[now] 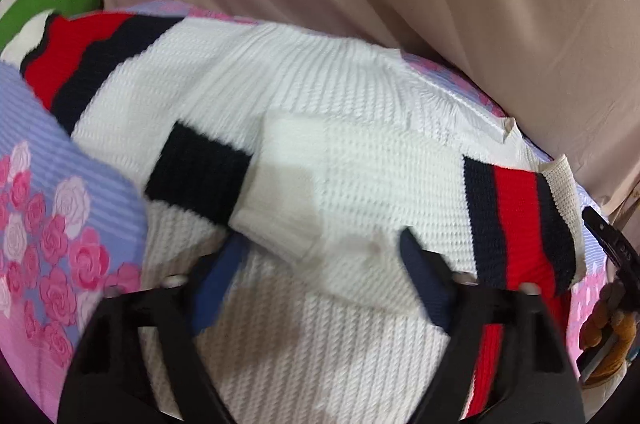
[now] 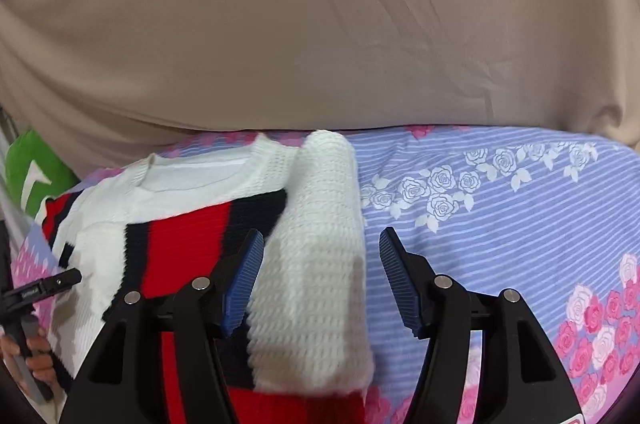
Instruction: Fold small clothes
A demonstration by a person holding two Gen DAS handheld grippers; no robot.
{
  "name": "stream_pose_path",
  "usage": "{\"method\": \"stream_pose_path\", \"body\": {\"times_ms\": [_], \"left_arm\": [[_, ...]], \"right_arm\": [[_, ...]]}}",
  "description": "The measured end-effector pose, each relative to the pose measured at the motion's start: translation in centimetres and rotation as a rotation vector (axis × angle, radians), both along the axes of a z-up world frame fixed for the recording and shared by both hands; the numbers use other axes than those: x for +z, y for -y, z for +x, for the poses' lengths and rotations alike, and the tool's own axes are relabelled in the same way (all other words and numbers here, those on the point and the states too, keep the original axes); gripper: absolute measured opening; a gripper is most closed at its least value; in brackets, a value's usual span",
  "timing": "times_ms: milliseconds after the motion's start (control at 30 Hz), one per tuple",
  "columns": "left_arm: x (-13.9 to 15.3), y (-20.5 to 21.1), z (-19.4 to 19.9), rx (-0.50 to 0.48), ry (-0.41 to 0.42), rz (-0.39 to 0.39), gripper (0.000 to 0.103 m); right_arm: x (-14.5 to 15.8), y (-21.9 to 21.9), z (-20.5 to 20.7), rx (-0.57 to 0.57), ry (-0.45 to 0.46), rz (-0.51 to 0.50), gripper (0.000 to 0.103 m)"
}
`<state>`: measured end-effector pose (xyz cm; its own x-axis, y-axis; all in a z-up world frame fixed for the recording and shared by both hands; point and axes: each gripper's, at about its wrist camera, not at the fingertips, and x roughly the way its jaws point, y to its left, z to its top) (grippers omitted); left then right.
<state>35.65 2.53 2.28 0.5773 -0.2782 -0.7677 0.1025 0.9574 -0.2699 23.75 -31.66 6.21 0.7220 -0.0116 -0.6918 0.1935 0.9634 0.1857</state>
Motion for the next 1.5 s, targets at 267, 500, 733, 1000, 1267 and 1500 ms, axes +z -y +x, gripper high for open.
{"method": "stream_pose_path", "body": {"times_ms": [267,500,733,1000,1267,1500], "left_arm": [[6.5,1.7,0.7,0.007,0.258,0.044,0.007],[-0.3,4.1,4.3,-0.009,0.119,0.17,0.008],[-0.4,2.5,3.8,0.001,0.142,0.092,0.046],[-0.2,2.5,2.7,0.006,0.145,0.103,0.011],[-0.9,3.1,2.7,-0.008,0.157,0.175,0.012],[-1.2,3.0,2.5,0.007,0.163,0.189,0.013]], "right_arm": [[3.1,1.9,-0.5,-0.016,0.223,0.136,0.012],[-2.8,5.6,1.0,-0.096,0.018,0.127,0.015],[-1.1,4.4,-3.9,0.005,0.036,0.141,0.055],[-1.9,3.3,-6.4,0.053,0.06,0.152,0.024],[-2.9,4.9,-6.5,-0.004,-0.008,0.086,0.028],[2.3,1.4,-2.2,0.067,0.072,0.004,0.029]]}}
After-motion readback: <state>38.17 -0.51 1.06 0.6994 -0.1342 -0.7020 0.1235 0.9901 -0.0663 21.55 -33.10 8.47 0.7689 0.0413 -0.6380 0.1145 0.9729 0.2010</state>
